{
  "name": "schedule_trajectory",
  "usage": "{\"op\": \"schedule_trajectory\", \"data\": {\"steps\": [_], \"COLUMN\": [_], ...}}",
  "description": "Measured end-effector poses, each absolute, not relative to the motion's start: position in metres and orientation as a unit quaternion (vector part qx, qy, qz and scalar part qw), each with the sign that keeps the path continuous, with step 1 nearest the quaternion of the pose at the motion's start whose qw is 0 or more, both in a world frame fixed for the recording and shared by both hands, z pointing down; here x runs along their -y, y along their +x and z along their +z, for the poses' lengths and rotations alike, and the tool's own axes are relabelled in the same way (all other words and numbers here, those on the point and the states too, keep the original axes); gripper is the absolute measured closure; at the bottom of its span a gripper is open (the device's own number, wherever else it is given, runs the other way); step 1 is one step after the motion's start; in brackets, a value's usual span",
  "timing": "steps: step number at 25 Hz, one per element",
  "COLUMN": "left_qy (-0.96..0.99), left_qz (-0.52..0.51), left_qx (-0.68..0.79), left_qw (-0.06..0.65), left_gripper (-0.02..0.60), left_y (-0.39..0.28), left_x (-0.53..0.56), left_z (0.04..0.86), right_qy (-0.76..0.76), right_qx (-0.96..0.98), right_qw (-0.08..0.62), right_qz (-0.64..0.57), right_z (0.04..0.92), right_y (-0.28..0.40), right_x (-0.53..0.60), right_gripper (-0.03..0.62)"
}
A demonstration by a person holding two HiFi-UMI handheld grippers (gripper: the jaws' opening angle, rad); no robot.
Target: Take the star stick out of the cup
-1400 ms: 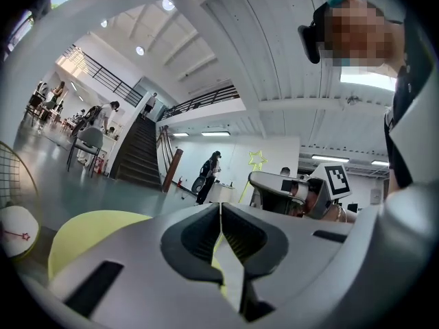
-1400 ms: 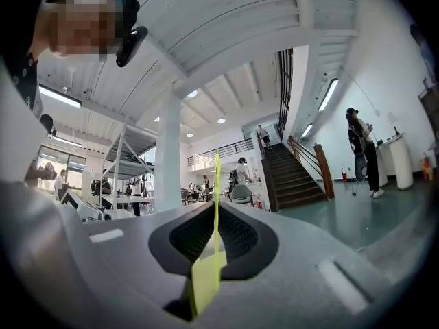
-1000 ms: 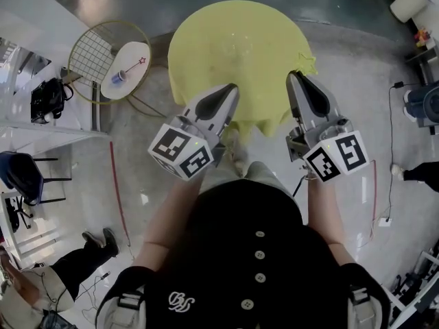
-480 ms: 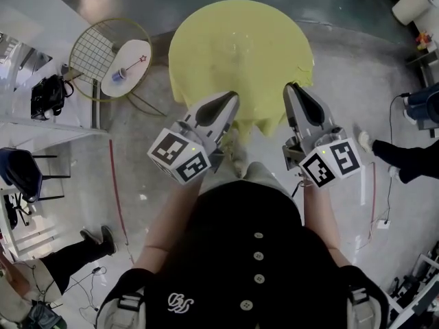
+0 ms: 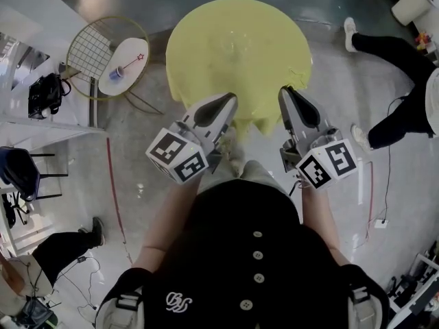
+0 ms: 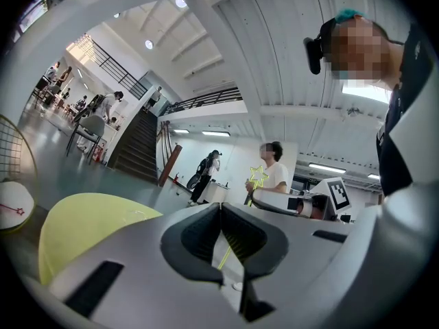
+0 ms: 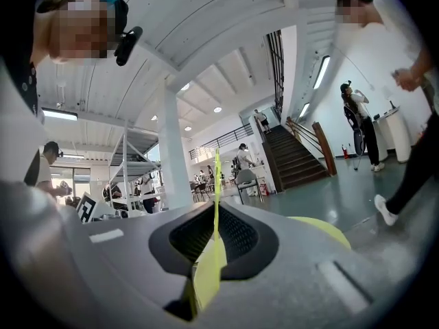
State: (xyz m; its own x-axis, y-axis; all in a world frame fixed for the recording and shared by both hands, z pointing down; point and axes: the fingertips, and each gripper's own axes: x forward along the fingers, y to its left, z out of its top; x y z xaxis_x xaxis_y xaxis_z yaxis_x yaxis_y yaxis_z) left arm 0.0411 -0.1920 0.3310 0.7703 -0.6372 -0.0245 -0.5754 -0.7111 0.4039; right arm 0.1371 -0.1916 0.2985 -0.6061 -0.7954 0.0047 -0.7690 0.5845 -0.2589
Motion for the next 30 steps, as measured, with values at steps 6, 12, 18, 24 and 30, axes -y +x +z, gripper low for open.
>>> {"op": "schedule_trajectory", "data": {"steps": [6, 12, 18, 24, 30], "left_qy": [0.921, 0.92, 0.921, 0.92, 0.919], "left_qz": [-0.084, -0.081, -0.078, -0.082, -0.083], "left_qx": [0.33, 0.33, 0.331, 0.333, 0.337], "left_qw": [0.191, 0.193, 0.188, 0.189, 0.186], "left_gripper": [0.563, 0.563, 0.563, 0.563, 0.563], "left_y": [0.041, 0.04, 0.038, 0.038, 0.035], "left_x": [0.191, 0.189, 0.192, 0.195, 0.199], "left_z": [0.335, 0.337, 0.337, 0.334, 0.334], "right_qy": [-0.434, -0.426, -0.424, -0.427, -0.431], "right_qx": [-0.892, -0.897, -0.898, -0.897, -0.895], "right_qw": [0.049, 0.039, 0.032, 0.032, 0.032], "right_qz": [-0.117, -0.112, -0.111, -0.111, -0.112], "right_z": [0.301, 0.303, 0.306, 0.306, 0.307], "right_y": [0.135, 0.129, 0.127, 0.127, 0.126], "right_x": [0.194, 0.192, 0.193, 0.194, 0.198], "right_gripper": [0.577, 0.577, 0.577, 0.577, 0.578]}}
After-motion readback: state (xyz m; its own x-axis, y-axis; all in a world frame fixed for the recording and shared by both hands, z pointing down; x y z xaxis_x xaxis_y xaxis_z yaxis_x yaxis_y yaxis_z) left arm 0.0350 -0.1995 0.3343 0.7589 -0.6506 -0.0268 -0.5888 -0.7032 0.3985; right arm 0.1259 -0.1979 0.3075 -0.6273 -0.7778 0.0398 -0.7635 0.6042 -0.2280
